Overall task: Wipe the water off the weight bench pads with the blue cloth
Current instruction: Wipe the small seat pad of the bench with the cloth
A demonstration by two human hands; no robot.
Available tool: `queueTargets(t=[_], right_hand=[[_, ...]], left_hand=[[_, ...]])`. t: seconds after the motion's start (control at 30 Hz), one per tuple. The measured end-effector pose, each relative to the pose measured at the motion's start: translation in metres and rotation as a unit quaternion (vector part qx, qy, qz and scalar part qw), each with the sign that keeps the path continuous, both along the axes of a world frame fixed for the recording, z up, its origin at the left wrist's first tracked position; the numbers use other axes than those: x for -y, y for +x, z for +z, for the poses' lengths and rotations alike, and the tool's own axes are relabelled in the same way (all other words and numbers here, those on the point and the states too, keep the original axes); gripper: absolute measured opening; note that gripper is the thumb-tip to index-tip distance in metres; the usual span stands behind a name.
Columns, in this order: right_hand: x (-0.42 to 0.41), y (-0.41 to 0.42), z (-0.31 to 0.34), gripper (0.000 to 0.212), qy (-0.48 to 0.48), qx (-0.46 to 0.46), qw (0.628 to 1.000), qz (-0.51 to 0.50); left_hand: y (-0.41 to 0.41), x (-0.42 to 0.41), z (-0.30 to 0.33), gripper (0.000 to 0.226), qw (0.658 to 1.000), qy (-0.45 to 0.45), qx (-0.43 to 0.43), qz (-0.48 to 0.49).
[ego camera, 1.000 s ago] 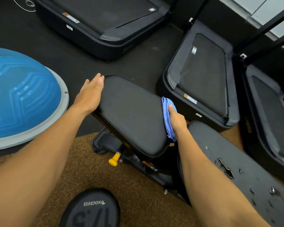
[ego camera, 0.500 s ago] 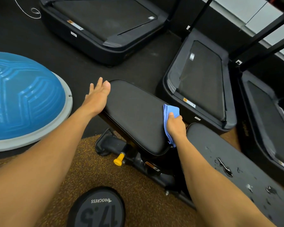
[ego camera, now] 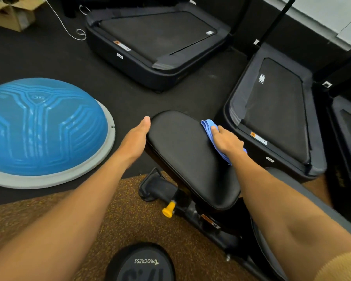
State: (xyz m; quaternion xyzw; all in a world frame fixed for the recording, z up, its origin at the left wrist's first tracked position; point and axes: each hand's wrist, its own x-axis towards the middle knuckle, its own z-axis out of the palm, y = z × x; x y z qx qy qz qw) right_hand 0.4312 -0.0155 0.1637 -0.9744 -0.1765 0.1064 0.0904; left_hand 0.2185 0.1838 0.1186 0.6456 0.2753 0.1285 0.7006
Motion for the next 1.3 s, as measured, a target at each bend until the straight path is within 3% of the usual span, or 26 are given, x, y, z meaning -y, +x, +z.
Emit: queueTargets(t=[0.17, 0.27, 0.33, 0.4, 0.57, 0.73, 0.8, 0.9, 0.97, 1.03, 1.13, 1.2, 1.3], right_hand=[[-0.058, -0.009, 0.002, 0.054, -0.003, -0.002, 0.997, 0.077], [-0.087, -0.013, 0.001, 0.051, -0.006, -0.003, 0.994, 0.109], [-0.104, -0.019, -0.001, 0.051, -0.006, 0.004, 0.991, 0.13], [-0.121, -0.028, -0.003, 0.053, -0.01, 0.017, 0.987, 0.162], [-0.162, -0.068, -0.01, 0.049, -0.052, 0.039, 0.956, 0.285], [-0.168, -0.105, -0.015, 0.041, -0.085, 0.069, 0.933, 0.343], [-0.164, -0.117, -0.017, 0.042, -0.053, 0.05, 0.934, 0.351], [-0.157, -0.128, -0.014, 0.048, 0.048, -0.056, 0.949, 0.307], [-0.147, -0.128, -0.007, 0.051, 0.186, -0.199, 0.941, 0.203], [-0.135, -0.125, 0.001, 0.053, 0.34, -0.322, 0.881, 0.073], [-0.117, -0.113, 0.02, 0.05, 0.448, -0.365, 0.816, 0.03], [-0.104, -0.103, 0.034, 0.049, 0.451, -0.359, 0.816, 0.038], [-0.086, -0.086, 0.046, 0.051, 0.421, -0.324, 0.846, 0.056]], left_hand=[[-0.004, -0.005, 0.001, 0.092, 0.999, -0.038, 0.019, 0.022], [-0.01, -0.008, -0.006, 0.069, 0.998, -0.046, 0.025, 0.038], [-0.016, -0.011, -0.012, 0.065, 0.998, -0.03, 0.013, 0.046], [-0.02, -0.016, -0.015, 0.066, 0.998, -0.006, 0.002, 0.065], [-0.019, -0.022, -0.005, 0.033, 0.983, 0.087, 0.034, 0.158], [-0.009, -0.02, -0.004, 0.033, 0.971, 0.099, 0.025, 0.215], [-0.007, -0.015, -0.002, 0.033, 0.973, 0.077, 0.035, 0.216], [-0.006, -0.008, 0.005, 0.035, 0.976, 0.029, 0.064, 0.205], [-0.003, -0.008, 0.008, 0.035, 0.98, 0.027, 0.06, 0.189], [0.001, -0.01, 0.009, 0.034, 0.988, 0.047, 0.02, 0.143], [0.008, -0.007, 0.006, 0.047, 0.988, 0.151, -0.021, 0.027], [0.006, -0.006, 0.004, 0.063, 0.97, 0.23, -0.012, -0.075], [-0.005, -0.022, 0.006, 0.084, 0.948, 0.238, -0.021, -0.211]])
